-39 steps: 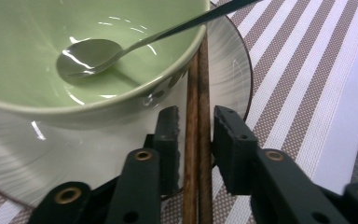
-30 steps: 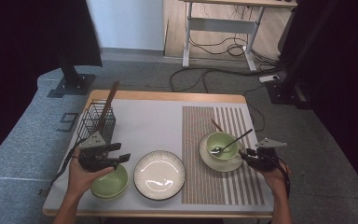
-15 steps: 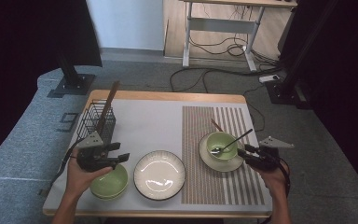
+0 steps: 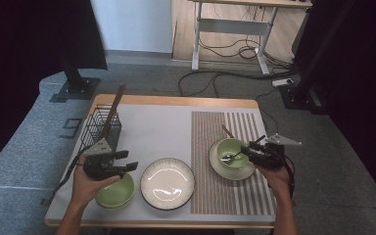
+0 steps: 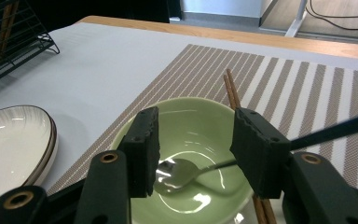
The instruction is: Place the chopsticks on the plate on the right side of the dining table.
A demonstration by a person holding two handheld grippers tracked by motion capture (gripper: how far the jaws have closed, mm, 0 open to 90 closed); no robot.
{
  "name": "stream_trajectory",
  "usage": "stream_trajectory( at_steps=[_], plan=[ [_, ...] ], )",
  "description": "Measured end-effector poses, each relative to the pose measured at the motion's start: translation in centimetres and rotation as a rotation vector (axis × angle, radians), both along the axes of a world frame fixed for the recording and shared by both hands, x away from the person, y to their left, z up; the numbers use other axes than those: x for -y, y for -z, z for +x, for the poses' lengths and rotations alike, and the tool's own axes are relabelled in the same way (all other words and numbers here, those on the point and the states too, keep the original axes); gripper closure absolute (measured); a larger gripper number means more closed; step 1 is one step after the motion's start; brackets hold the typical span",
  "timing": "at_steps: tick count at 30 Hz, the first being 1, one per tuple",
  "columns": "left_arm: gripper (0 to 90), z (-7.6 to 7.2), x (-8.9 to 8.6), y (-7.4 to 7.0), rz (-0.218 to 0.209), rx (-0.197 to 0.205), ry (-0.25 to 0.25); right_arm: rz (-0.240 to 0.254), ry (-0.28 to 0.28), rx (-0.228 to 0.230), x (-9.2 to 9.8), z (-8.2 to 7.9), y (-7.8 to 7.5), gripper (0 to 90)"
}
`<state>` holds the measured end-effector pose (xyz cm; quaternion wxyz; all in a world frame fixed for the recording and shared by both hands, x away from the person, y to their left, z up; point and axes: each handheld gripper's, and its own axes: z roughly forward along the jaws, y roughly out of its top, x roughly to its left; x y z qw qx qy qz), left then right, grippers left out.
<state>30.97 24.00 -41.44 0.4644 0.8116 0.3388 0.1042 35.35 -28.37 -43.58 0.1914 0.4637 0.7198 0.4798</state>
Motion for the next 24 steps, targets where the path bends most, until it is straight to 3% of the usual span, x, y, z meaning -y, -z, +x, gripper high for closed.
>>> stream_trajectory(
  at_steps=[24],
  plan=[
    [37.4, 0.1, 0.2, 0.2, 0.005, -0.004, 0.010, -0.041, 0.028, -0.052, -2.6, 2.6, -0.3, 48.7]
  ],
)
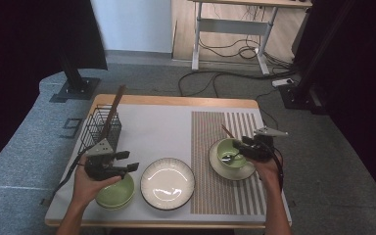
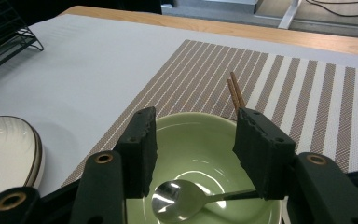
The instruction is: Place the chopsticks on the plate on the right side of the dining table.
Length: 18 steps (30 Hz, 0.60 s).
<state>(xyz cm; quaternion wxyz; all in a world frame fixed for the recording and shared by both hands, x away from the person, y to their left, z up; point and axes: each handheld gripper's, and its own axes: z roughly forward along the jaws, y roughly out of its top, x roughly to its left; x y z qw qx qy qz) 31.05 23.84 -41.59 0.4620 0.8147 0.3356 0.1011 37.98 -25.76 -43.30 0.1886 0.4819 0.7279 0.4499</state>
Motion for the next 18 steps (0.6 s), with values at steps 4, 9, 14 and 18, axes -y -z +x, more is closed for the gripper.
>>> stream_trajectory(
  at_steps=[4, 9, 14, 18],
  plan=[
    [37.4, -0.1, 0.0, -0.1, -0.007, 0.000, 0.002, -0.009, -0.004, 0.000, -0.4, 0.5, -0.2, 49.6],
    [37.4, -0.1, -0.2, -0.2, -0.010, 0.002, 0.000, -0.003, -0.016, 0.002, -1.1, 1.0, -0.2, 49.8],
    [37.4, -0.1, -0.2, -0.2, -0.009, 0.002, 0.000, -0.009, -0.019, -0.011, -1.6, 1.7, -0.1, 49.6],
    [37.4, -0.2, -0.2, -0.2, -0.007, 0.001, 0.003, -0.009, -0.021, -0.013, -2.0, 2.1, -0.1, 49.5]
  ],
)
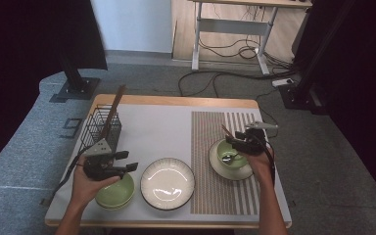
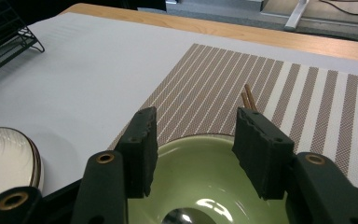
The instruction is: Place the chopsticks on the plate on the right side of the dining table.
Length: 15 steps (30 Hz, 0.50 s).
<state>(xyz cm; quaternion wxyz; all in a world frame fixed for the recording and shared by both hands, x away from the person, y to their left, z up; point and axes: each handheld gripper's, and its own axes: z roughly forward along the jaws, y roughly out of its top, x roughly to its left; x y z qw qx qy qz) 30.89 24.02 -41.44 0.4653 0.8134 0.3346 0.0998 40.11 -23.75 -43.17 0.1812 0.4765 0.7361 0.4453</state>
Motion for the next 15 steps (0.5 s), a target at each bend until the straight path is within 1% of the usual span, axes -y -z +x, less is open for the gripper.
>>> stream_trajectory(
  at_steps=[5, 8, 9, 15],
  plan=[
    [37.4, 0.0, 0.2, 0.1, 0.001, -0.004, 0.004, -0.004, 0.000, -0.003, -0.5, 0.6, -0.1, 49.5],
    [37.5, 0.0, 0.1, 0.1, 0.003, -0.002, 0.001, -0.014, -0.006, -0.008, -0.7, 0.9, -0.1, 49.5],
    [37.5, 0.0, 0.1, 0.1, 0.003, -0.001, 0.000, -0.007, -0.003, -0.011, -0.8, 1.1, -0.1, 49.5],
    [37.5, 0.0, 0.1, 0.1, 0.003, -0.001, 0.001, -0.018, -0.004, -0.027, -1.2, 1.9, 0.0, 49.5]
  ],
)
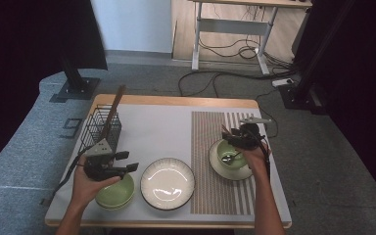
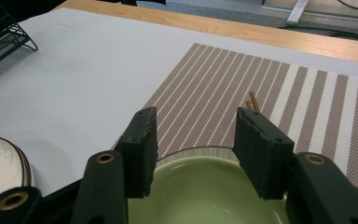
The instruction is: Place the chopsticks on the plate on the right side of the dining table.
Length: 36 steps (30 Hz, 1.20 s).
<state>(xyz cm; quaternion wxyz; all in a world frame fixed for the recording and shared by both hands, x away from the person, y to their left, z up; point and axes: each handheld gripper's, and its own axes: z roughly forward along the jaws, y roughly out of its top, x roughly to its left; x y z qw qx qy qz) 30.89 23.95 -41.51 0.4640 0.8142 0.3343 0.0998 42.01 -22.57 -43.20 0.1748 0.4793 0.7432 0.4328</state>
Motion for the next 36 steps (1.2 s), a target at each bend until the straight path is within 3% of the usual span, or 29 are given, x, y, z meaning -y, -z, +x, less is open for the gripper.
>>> stream_trajectory(
  at_steps=[13, 26, 36],
  plan=[
    [37.4, 0.0, 0.1, 0.1, 0.002, -0.004, 0.005, -0.007, 0.016, -0.010, -0.2, 0.7, -0.3, 49.2],
    [37.4, -0.1, 0.0, 0.1, -0.001, -0.005, 0.000, -0.007, 0.028, -0.056, -0.4, 2.4, 1.0, 49.5],
    [37.3, 0.0, 0.1, 0.3, 0.006, -0.013, -0.001, -0.029, 0.035, -0.059, -0.9, 3.4, 0.5, 48.6]
  ],
)
